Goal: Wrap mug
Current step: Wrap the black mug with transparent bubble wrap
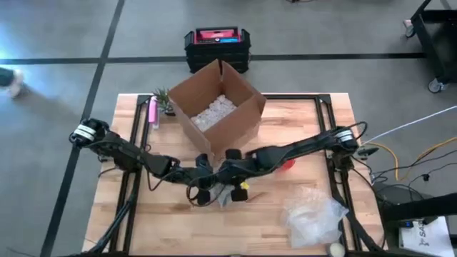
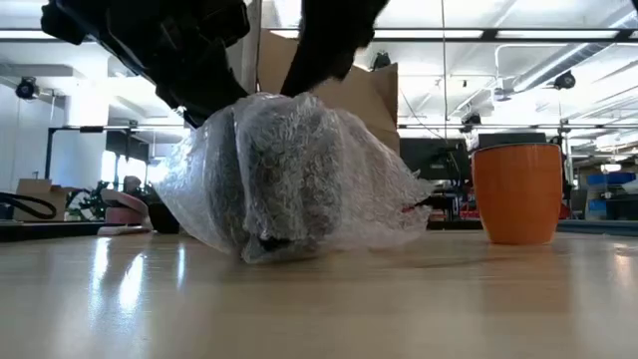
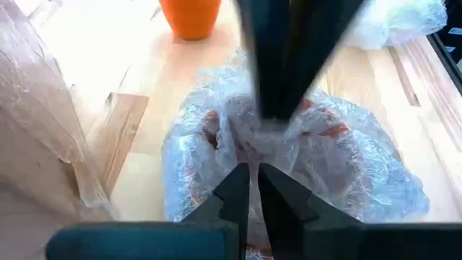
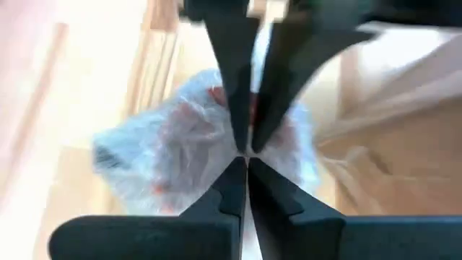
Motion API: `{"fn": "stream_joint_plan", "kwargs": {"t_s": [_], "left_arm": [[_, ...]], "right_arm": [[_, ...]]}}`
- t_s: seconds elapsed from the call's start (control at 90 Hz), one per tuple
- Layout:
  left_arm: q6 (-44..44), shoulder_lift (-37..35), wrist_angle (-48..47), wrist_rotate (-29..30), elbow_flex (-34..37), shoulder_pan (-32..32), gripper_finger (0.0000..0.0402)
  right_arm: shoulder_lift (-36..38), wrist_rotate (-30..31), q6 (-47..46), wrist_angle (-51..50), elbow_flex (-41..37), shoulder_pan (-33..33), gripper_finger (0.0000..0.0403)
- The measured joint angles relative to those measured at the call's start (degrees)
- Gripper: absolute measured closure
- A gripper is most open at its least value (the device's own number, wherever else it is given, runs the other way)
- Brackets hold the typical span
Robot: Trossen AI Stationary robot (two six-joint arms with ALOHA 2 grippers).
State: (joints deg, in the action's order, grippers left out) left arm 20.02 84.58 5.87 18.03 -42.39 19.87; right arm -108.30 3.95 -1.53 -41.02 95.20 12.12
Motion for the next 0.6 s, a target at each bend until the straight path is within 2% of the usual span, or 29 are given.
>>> {"fn": "stream_joint_plan", "kwargs": {"t_s": [0.189, 0.4, 0.6], "left_arm": [[-0.01, -0.33, 0.07, -0.18, 0.07, 0.01, 0.0381], [-0.03, -0.42, 0.30, -0.42, 0.11, 0.02, 0.0381], [-0.03, -0.78, 0.81, -0.59, 0.13, 0.05, 0.0381]], "right_arm": [[1.04, -0.42, -1.45, -2.07, -1.82, 0.00, 0.0401], [-4.15, -0.99, -1.45, 2.43, -3.13, 0.00, 0.0401], [-9.62, -4.11, -0.84, 6.92, -2.84, -0.05, 0.0401]]}}
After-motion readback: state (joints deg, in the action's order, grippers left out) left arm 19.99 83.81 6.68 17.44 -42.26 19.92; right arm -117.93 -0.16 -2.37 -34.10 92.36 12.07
